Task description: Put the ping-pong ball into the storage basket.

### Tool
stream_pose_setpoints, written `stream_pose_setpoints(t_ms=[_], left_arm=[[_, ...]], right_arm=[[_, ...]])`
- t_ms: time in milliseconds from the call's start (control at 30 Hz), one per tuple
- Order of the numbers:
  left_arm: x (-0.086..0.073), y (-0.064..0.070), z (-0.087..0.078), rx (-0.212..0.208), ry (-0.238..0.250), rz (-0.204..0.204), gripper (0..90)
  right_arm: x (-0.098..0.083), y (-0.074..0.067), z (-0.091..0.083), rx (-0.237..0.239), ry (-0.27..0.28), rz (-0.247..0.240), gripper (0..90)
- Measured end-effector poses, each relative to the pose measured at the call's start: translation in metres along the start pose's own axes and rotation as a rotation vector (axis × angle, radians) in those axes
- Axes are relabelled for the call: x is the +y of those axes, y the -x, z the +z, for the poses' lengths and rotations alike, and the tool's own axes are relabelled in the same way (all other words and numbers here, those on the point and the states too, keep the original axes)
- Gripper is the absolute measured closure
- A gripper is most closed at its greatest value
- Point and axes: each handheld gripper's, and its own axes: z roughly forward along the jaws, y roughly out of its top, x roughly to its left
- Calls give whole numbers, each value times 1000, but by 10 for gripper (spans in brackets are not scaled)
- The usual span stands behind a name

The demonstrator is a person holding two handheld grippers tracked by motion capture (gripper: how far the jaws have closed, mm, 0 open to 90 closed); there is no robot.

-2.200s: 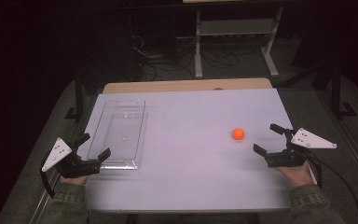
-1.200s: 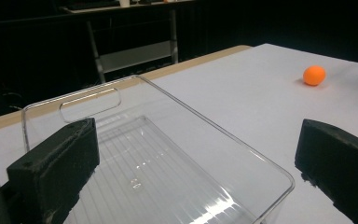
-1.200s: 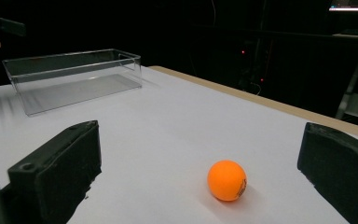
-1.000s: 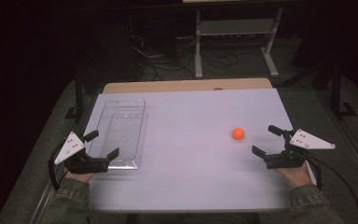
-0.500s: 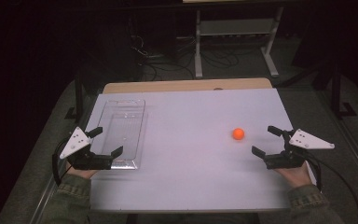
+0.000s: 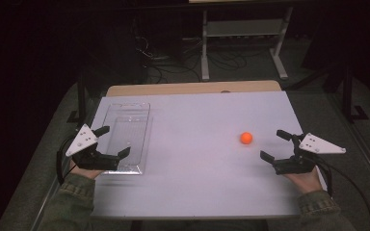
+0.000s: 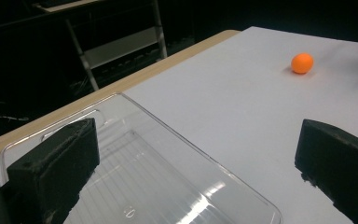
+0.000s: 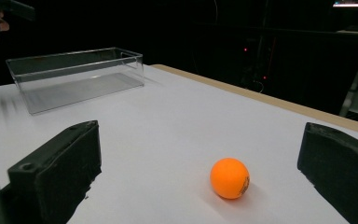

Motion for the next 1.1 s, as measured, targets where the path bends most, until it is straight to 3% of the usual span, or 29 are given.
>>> stream_pose_setpoints(t_ms=[700,1100], left_arm=[[25,6,22,-64,-67,49,0],[39,9,31,-79,-85,83,0]], right_arm=[[0,0,0,2,5,1,0],[1,0,-1,4,13,3,0]])
